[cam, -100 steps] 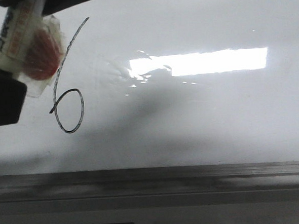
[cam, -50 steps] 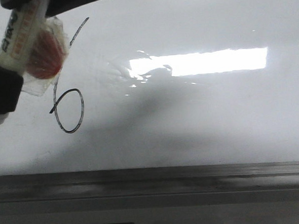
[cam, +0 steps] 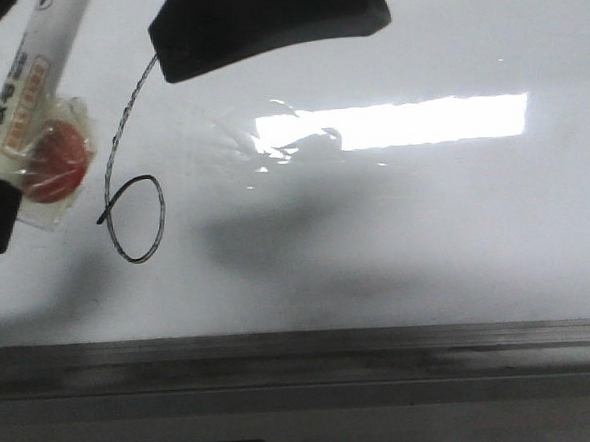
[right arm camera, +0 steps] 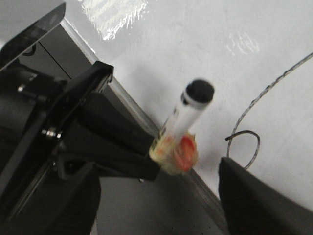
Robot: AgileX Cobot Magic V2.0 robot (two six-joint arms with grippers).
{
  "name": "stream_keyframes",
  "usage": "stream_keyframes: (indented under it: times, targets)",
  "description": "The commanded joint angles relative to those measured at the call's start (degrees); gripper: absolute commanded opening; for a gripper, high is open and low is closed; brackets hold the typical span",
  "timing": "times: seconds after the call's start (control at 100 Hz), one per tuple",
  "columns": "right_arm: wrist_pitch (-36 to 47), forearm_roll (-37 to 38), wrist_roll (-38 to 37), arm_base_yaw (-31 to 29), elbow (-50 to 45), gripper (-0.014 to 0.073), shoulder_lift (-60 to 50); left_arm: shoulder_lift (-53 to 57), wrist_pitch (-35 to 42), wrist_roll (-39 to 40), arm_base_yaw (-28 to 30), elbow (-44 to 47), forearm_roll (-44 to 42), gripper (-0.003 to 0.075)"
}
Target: Write number 6 on whiteboard
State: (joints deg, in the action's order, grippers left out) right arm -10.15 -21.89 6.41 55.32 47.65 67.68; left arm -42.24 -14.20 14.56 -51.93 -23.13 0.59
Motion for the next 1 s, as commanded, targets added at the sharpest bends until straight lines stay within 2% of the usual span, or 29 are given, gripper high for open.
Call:
stream_keyframes:
  times: [0.0,0.09,0.2,0.59,0.99]
  targets:
    - [2.0,-0.2,0.7,-0.4,1.6,0.0489,-1.6,-0.1,2.0,7.0,4.1,-1.6,1.1,-0.0019]
    - [1.6,-0.3,0.7,-0.4,1.6,0.0489,-1.6,-0.1,1.8,9.5,8.4,-1.6,2.6,-0.0019]
    - [1.6,-0.3,0.7,-0.4,1.6,0.0488,-1.6,-0.5,3.0,9.5,10.8,-1.6,3.2,-0.0019]
    - [0.6,-2.2,0.6,-0.4,1.6,0.0488,-1.6,-7.7,9.9,9.9,11.3,-1.7,3.3,-0.0019]
    - [-0.7,-2.2,0.6,-0.4,1.6,0.0487,-1.6,-8.2,10.4,9.9,15.6,-1.7,3.4,-0.0019]
